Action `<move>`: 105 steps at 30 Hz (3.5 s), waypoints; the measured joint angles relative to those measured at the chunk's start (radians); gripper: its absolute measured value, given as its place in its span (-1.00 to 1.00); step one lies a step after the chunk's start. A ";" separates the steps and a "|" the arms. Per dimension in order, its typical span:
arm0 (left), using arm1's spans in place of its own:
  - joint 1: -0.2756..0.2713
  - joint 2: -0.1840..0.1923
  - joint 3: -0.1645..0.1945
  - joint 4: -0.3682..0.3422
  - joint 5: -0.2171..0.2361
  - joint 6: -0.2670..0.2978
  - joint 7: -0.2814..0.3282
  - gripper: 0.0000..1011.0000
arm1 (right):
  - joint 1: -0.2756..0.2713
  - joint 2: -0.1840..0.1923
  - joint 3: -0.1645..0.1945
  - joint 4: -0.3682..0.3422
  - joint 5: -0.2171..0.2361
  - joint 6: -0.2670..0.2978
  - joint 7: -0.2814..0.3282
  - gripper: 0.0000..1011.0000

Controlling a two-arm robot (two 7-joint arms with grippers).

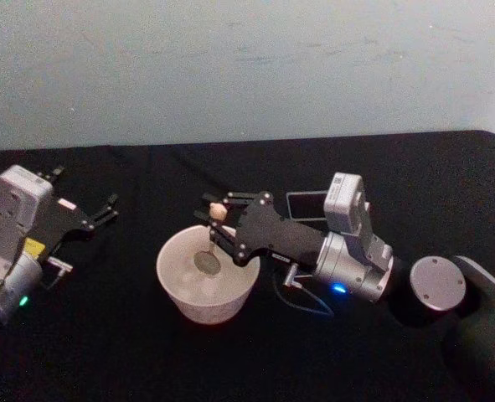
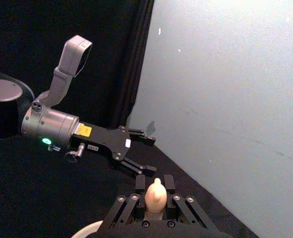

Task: Pick up the stirring spoon with one hand, stir inside the cup, then place it back in its original position.

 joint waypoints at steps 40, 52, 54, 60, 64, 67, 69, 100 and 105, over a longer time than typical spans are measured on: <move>0.000 0.000 0.000 0.000 0.000 0.000 0.000 0.98 | -0.141 0.090 0.009 -0.207 0.058 0.092 0.017 -0.58; 0.000 0.000 0.000 0.000 0.000 0.000 0.000 0.98 | -0.076 0.007 -0.004 -0.115 0.007 0.081 -0.054 -0.58; 0.000 0.000 0.000 0.000 0.000 0.000 0.000 0.98 | -0.062 -0.004 -0.001 -0.094 -0.005 0.076 -0.068 -0.58; 0.000 0.000 0.000 0.000 0.000 0.000 0.000 0.98 | -0.044 -0.017 0.010 -0.062 -0.024 0.068 -0.087 -0.58; 0.000 0.000 0.000 0.000 0.000 0.000 0.000 0.98 | -0.041 -0.019 0.020 -0.054 -0.029 0.065 -0.092 -0.58; 0.000 0.000 0.000 0.000 0.000 0.000 0.000 0.98 | -0.040 -0.020 0.026 -0.054 -0.031 0.065 -0.093 -0.58; 0.000 0.000 0.000 0.000 0.000 0.000 0.000 0.98 | -0.041 -0.020 0.028 -0.054 -0.031 0.065 -0.093 -0.58; 0.000 0.000 0.000 0.000 0.000 0.000 0.000 0.98 | -0.182 0.106 0.034 -0.272 0.018 0.090 -0.030 -0.58; 0.000 0.000 0.000 0.000 0.000 0.000 0.000 0.98 | -0.178 0.091 0.019 -0.271 0.020 0.092 -0.032 -0.58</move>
